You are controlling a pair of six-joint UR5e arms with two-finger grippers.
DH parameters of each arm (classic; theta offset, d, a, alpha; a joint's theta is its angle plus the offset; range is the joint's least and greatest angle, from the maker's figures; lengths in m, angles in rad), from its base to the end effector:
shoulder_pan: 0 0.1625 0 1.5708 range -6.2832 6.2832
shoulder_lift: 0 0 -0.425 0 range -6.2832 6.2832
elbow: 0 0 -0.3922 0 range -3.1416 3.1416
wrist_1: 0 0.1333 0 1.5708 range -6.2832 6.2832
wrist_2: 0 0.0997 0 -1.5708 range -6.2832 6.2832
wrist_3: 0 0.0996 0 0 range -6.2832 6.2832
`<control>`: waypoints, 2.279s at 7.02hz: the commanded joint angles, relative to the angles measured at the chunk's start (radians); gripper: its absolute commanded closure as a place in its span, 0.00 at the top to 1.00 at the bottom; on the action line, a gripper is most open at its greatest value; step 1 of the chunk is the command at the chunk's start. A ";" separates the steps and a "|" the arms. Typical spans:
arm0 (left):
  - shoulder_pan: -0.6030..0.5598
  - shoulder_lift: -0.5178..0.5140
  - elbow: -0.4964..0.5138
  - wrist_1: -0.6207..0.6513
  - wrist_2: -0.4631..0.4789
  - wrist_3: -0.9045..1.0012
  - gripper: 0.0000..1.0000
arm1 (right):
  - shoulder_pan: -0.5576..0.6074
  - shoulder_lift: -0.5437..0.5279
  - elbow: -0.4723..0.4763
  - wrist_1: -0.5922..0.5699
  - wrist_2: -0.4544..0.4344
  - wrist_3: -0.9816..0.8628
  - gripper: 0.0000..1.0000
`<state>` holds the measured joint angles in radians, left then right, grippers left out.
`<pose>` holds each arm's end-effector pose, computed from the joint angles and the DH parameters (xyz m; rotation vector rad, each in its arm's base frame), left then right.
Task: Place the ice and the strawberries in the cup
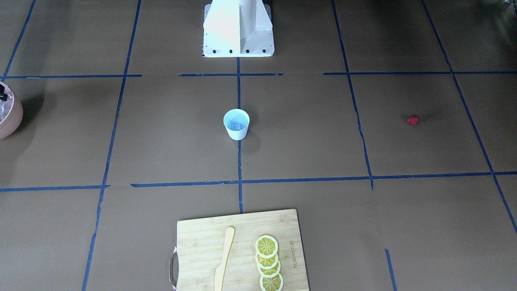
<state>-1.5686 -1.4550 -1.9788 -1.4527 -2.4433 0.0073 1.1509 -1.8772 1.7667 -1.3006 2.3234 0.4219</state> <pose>-0.0561 -0.4359 0.5175 0.1651 0.8699 0.0848 -0.0919 -0.3659 0.6669 -0.1680 -0.7476 -0.0582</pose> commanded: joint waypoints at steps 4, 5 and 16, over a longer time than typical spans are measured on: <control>0.001 -0.001 0.000 0.000 0.000 0.000 1.00 | -0.003 0.000 -0.004 0.000 -0.007 -0.002 0.40; -0.001 -0.001 0.000 0.000 0.000 0.000 1.00 | -0.007 0.001 -0.004 0.000 -0.015 -0.002 0.39; 0.001 -0.001 0.000 0.000 0.000 -0.001 1.00 | 0.085 -0.051 0.222 -0.006 -0.015 -0.005 0.01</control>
<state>-1.5686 -1.4557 -1.9788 -1.4527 -2.4436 0.0061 1.1855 -1.9089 1.9117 -1.3046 2.3086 0.4173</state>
